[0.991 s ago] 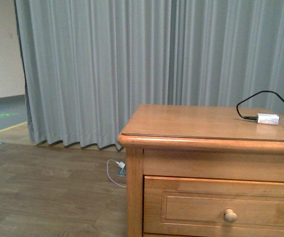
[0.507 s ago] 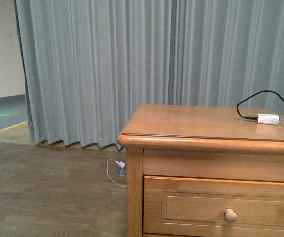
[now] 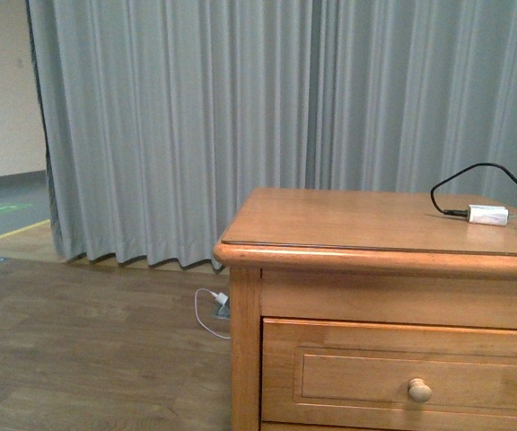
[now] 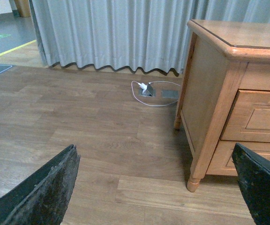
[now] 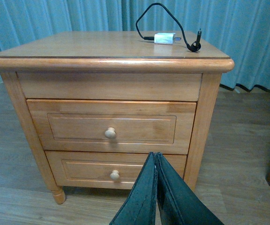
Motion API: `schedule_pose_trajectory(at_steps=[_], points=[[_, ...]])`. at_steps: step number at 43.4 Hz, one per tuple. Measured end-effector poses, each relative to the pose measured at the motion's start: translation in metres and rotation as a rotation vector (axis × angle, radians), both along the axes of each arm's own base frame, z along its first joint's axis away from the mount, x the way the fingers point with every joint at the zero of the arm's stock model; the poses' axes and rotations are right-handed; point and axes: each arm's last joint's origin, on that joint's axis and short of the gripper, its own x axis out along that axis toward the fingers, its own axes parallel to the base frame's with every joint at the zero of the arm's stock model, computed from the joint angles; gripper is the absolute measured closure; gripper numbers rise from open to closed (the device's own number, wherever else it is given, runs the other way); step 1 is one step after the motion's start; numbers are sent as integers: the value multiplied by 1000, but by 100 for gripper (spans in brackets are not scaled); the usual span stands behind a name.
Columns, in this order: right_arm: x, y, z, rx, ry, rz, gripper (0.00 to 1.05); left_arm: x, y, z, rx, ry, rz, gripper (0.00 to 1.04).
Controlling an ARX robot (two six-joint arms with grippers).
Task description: Place pink marker in drawer with both arms
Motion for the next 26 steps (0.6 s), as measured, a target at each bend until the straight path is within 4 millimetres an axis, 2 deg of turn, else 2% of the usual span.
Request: schedule_pose_trajectory(at_steps=[4,5,23,26], points=[[0,0,0,0,0,0,103,0,0,0,0,0,0,6],[0,0,0,-1,0,0,100,0,0,0,0,0,0,6],[0,0,0,-2,0,0,32,0,0,0,0,0,0,6],[0,0,0,-2,0,0,16,0,0,0,0,0,0,6]])
